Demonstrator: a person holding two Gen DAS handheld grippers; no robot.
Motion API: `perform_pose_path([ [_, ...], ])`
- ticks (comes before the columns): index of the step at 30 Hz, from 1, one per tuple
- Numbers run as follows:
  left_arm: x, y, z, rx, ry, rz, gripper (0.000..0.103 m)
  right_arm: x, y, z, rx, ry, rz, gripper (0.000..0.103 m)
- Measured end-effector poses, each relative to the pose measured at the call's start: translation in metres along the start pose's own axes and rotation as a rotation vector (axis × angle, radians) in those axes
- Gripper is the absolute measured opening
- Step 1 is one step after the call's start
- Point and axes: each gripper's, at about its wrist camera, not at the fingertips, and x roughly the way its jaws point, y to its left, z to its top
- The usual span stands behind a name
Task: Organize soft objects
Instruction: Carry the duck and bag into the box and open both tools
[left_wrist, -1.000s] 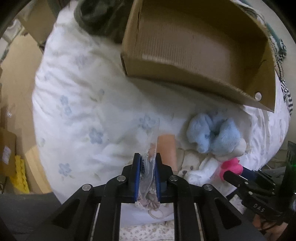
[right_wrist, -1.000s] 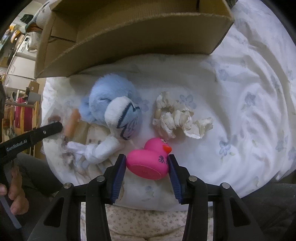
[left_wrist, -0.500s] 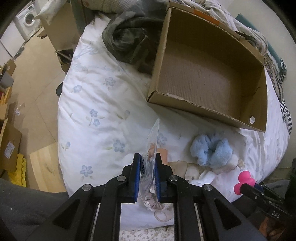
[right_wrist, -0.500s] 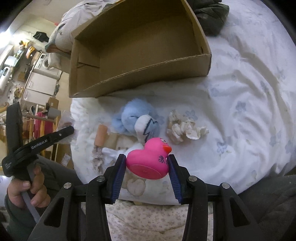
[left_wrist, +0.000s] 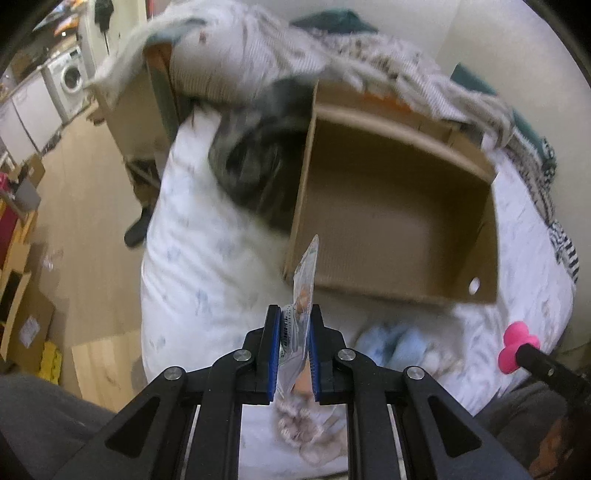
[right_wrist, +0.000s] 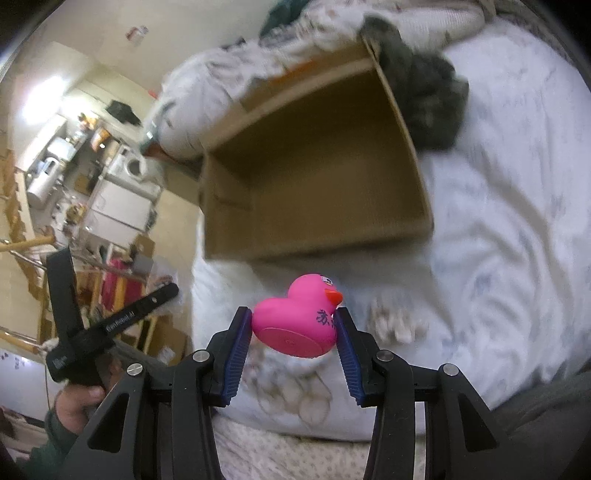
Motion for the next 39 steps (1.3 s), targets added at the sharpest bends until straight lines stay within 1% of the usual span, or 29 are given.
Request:
perform_pose_path([
  [2,-0.008,-0.005,0.012,0.004,-0.029,-0.01,0.013,-0.01,0.008,0.015,-0.03,-0.043,0.011,0.048],
  [5,-0.016,-0.014,0.031,0.01,-0.068,-0.028,0.013,-0.021,0.018,0.037,-0.082,-0.098,0.004,0.048],
  [8,-0.016,-0.027,0.048,0.054,-0.126,-0.018,0.013,-0.023,0.022,0.056,-0.112,-0.148,0.006,0.048],
  [10,-0.01,-0.04,0.059,0.107,-0.169,-0.014,0.013,-0.02,0.025,0.067,-0.121,-0.174,0.019,0.048],
  [12,-0.001,-0.053,0.066,0.174,-0.198,0.008,0.013,-0.015,0.019,0.075,-0.125,-0.188,0.016,0.048],
  [14,0.01,-0.057,0.07,0.191,-0.211,0.027,0.013,-0.004,0.014,0.078,-0.128,-0.191,0.0,0.048],
  [17,0.029,-0.058,0.071,0.171,-0.19,0.002,0.013,0.014,0.008,0.08,-0.142,-0.172,-0.053,0.048],
  [20,0.043,-0.062,0.068,0.185,-0.176,0.002,0.013,0.032,0.003,0.079,-0.154,-0.14,-0.105,0.048],
  [23,0.056,-0.062,0.067,0.19,-0.161,-0.011,0.013,0.044,-0.001,0.079,-0.152,-0.109,-0.138,0.048],
  [26,0.068,-0.056,0.063,0.158,-0.127,-0.013,0.013,0.054,-0.003,0.077,-0.156,-0.085,-0.165,0.048],
  [30,0.079,-0.048,0.06,0.108,-0.09,-0.016,0.013,0.058,-0.007,0.075,-0.161,-0.07,-0.181,0.048],
  [32,0.08,-0.047,0.059,0.103,-0.081,-0.018,0.013,0.059,-0.009,0.074,-0.156,-0.066,-0.193,0.048],
  [39,0.079,-0.048,0.058,0.11,-0.086,-0.014,0.013,0.065,-0.018,0.073,-0.122,-0.037,-0.215,0.048],
])
